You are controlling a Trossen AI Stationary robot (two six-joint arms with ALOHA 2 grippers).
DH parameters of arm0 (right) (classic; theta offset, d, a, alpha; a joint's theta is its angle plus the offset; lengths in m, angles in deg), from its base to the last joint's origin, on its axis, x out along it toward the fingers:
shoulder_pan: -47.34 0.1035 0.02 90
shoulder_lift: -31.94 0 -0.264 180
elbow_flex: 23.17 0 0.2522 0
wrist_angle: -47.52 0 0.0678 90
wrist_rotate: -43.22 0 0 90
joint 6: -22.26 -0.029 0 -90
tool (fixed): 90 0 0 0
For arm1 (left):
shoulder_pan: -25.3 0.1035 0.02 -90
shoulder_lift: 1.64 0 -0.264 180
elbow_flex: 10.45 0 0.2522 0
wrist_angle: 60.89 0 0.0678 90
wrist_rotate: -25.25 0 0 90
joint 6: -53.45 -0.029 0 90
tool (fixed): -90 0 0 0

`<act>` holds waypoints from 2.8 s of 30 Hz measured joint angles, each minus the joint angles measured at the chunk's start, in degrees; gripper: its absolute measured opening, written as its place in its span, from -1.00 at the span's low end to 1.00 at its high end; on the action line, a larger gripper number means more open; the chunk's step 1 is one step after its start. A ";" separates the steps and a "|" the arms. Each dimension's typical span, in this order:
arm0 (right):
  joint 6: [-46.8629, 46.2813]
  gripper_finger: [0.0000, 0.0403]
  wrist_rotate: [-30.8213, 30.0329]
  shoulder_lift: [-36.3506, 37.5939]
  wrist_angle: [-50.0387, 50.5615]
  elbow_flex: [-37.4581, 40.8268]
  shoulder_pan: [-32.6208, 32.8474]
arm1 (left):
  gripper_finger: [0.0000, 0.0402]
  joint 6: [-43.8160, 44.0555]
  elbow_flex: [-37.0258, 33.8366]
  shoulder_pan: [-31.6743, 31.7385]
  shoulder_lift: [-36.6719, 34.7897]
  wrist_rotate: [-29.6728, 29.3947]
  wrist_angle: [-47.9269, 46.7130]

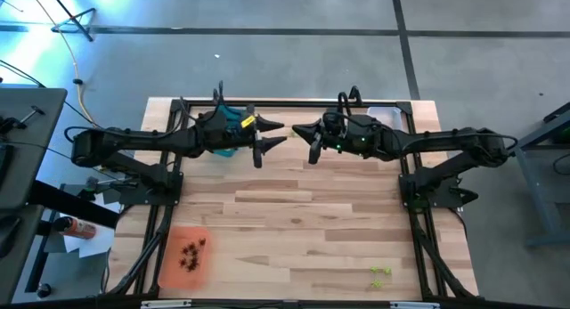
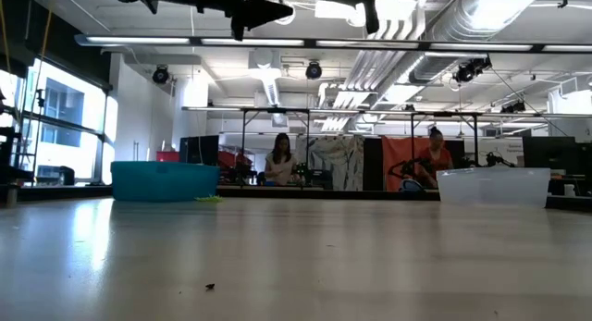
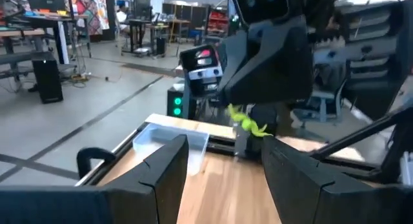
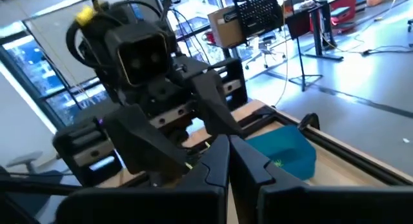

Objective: Sort Halloween decoration
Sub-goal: Put the green spider toy into the blue bin

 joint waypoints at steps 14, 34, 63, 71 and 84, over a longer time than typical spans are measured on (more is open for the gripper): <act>1.91 -1.00 -2.10 -0.01 -1.51 0.00 0.05 | -0.09 5.48 0.02 0.00 0.06 1.78 1.21; 2.15 -1.00 -1.97 -0.01 -1.59 0.00 0.07 | -0.09 16.05 0.10 -0.01 2.46 1.70 5.11; 3.44 -1.00 -1.93 0.00 -1.09 0.00 0.07 | -0.96 16.02 2.75 0.20 6.12 0.86 5.93; 6.55 -0.83 -1.94 0.90 -0.48 0.02 -0.01 | -0.98 15.24 2.80 0.31 5.57 0.88 0.03; -1.33 0.20 -6.98 13.29 31.35 0.00 -2.09 | -1.00 12.76 0.65 7.56 -11.14 -13.54 -39.52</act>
